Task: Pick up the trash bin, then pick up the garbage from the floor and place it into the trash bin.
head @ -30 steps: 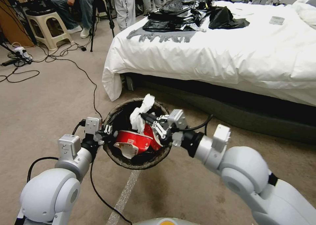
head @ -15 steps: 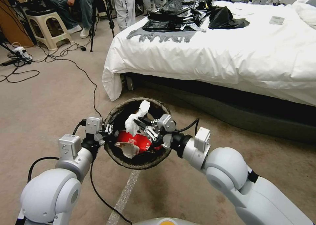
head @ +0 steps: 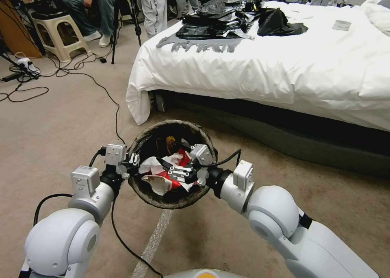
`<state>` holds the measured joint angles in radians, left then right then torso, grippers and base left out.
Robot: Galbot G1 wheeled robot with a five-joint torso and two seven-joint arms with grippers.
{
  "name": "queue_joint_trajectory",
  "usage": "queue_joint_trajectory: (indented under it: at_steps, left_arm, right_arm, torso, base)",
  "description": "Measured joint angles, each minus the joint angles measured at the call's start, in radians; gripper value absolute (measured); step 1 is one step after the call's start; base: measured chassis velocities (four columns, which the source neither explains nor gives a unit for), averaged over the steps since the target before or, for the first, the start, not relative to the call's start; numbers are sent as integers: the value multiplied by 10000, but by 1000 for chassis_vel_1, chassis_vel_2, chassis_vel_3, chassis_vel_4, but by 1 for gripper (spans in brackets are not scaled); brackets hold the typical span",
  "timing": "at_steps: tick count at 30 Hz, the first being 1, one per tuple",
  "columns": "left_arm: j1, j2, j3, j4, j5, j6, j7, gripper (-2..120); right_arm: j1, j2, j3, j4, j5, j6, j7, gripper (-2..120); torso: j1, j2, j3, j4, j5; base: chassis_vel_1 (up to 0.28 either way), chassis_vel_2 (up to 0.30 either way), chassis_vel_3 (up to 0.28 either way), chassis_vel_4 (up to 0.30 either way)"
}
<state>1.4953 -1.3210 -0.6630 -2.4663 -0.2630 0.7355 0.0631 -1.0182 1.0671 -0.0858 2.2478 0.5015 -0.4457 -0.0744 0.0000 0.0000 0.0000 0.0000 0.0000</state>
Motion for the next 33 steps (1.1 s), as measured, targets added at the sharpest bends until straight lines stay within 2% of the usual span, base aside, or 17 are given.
queue_joint_trajectory:
  at_steps: [1,4,13,20,27,33]
  left_arm:
    - [0,0,0,0,0,0,0,1]
    - [1,1,-7,-2,0,0,3,1]
    - [9,-34,-15,-5,-2,0,15,1]
    - [47,-62,-133,-10,-31,-13,15,1]
    - [68,-90,-209,-13,-65,-79,15,1]
    - [80,-142,-240,-13,-127,-95,8,1]
  right_arm:
    - [0,0,0,0,0,0,0,88]
    - [-120,-66,229,161,17,3,19,99]
    - [-745,-169,1280,701,40,275,292,100]
    - [-1603,61,2351,1251,188,1248,1322,100]
    - [-2697,407,4115,1392,-50,2274,1575,100]
    - [-3602,858,5086,1303,-607,2722,1569,100]
  torso:
    - [0,0,0,0,0]
    - [0,0,0,0,0]
    - [0,0,0,1,1]
    - [0,0,0,0,0]
    - [0,-1,0,0,1]
    - [0,0,0,-1,2]
  base:
    - [0,0,0,0]
    - [0,0,0,0]
    - [0,0,0,0]
    - [0,0,0,0]
    - [0,0,0,0]
    - [0,0,0,0]
